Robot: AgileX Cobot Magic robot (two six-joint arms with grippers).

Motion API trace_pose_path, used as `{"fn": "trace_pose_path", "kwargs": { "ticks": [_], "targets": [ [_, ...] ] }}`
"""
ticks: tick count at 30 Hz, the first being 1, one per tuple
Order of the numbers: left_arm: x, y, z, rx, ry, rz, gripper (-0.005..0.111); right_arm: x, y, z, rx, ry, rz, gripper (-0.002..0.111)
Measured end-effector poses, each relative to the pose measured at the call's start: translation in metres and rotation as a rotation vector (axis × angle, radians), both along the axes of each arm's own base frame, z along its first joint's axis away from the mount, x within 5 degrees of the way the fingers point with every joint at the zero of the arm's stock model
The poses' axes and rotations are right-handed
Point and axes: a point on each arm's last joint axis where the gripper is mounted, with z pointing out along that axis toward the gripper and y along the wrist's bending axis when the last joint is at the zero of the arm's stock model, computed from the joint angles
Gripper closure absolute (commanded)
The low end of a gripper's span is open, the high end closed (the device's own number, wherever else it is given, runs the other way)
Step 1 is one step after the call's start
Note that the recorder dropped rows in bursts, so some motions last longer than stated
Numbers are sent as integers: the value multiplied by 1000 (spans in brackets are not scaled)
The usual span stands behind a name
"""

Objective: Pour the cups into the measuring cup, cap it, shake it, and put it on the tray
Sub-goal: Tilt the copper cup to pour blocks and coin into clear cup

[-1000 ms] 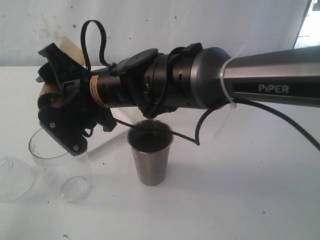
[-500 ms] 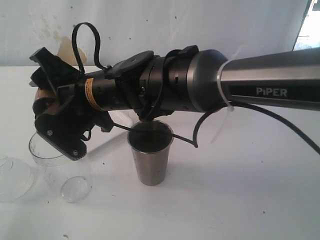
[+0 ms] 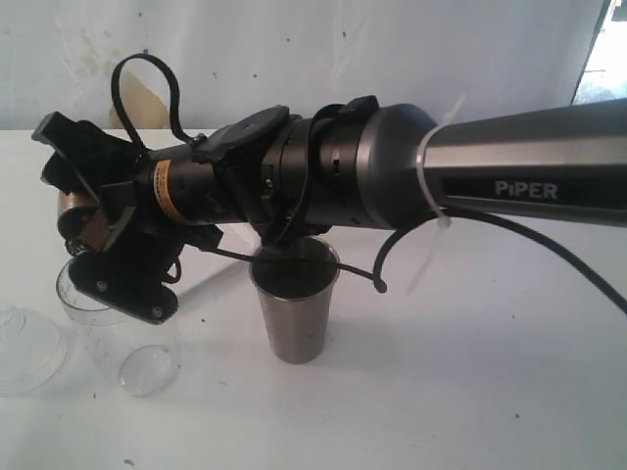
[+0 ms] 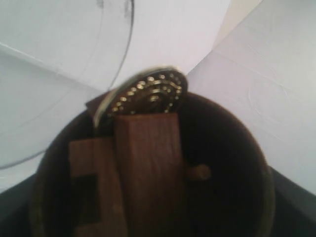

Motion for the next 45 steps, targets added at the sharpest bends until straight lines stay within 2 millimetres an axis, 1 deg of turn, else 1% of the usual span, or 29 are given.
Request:
{"fn": "trace_pose_path", "kwargs": {
  "ticks": [4, 12, 36, 40, 45],
  "targets": [
    [0, 0, 0, 0, 0, 0, 106, -1, 1, 0, -3, -4, 4, 108],
    [0, 0, 0, 0, 0, 0, 106, 0, 1, 0, -77, -99, 43, 108],
    [0, 0, 0, 0, 0, 0, 106, -2, 3, -2, -91, -111, 37, 108],
    [0, 0, 0, 0, 0, 0, 106, 0, 5, 3, -81, -125, 35, 108],
    [0, 0, 0, 0, 0, 0, 106, -2, 10, 9, -105, -185, -13, 108]
  ]
}}
